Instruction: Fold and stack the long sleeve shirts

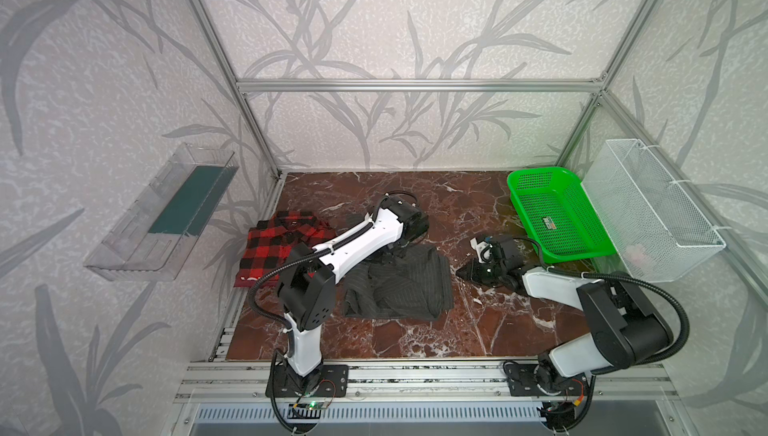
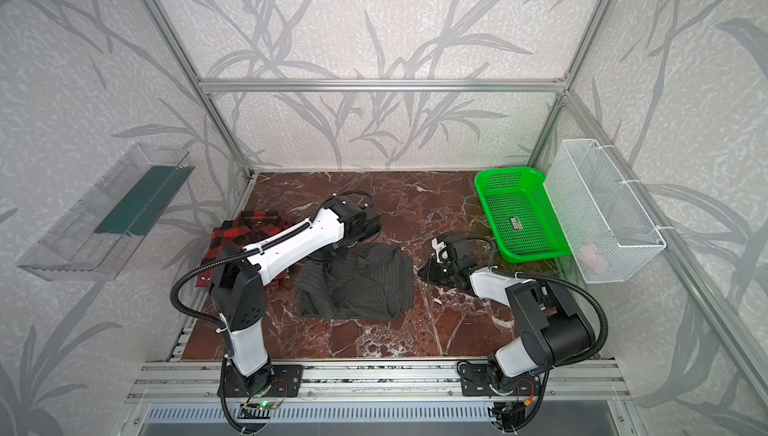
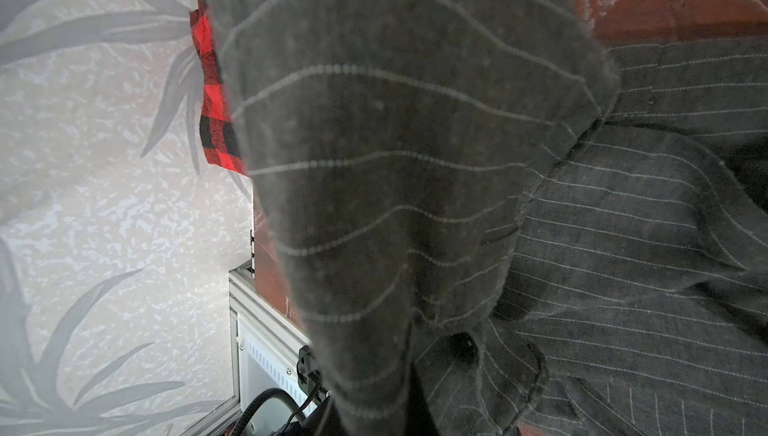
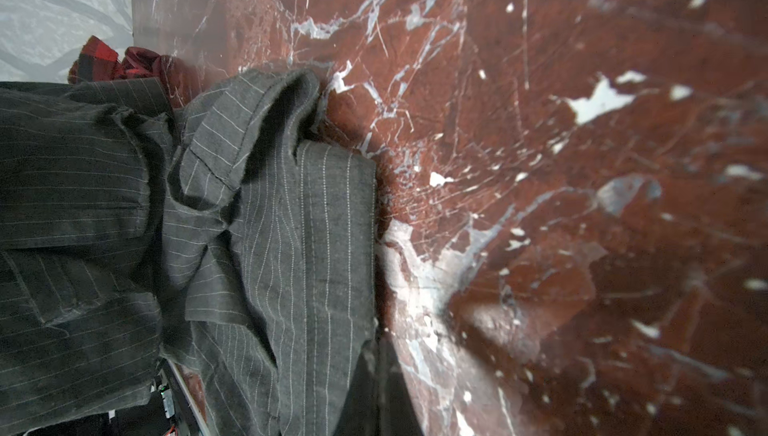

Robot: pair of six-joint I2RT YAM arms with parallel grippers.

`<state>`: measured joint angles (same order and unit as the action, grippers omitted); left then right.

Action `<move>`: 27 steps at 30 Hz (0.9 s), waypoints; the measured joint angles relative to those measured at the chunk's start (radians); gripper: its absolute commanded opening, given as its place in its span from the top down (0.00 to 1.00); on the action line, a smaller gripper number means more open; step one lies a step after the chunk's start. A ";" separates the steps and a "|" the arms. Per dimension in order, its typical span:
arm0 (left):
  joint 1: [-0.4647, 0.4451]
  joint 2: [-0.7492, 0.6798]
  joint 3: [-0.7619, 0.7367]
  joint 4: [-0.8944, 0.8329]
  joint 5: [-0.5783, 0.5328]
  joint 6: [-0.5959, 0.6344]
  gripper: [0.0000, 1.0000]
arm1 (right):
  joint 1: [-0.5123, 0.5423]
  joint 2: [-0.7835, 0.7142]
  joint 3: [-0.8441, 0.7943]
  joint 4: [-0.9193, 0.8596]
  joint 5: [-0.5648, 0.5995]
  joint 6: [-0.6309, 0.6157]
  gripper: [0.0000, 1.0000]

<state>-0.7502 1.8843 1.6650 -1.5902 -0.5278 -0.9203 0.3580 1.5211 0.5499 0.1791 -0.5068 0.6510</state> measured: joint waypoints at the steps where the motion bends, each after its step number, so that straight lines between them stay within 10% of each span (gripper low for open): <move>1: -0.006 0.005 0.005 -0.001 -0.002 0.000 1.00 | 0.000 0.004 -0.003 0.009 -0.003 0.007 0.99; 27: -0.170 0.244 0.144 -0.018 -0.016 -0.007 1.00 | 0.079 0.006 -0.071 0.218 -0.007 0.151 1.00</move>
<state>-0.9203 2.1284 1.8088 -1.6081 -0.5442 -0.9276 0.4374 1.5272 0.4793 0.3973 -0.5140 0.8024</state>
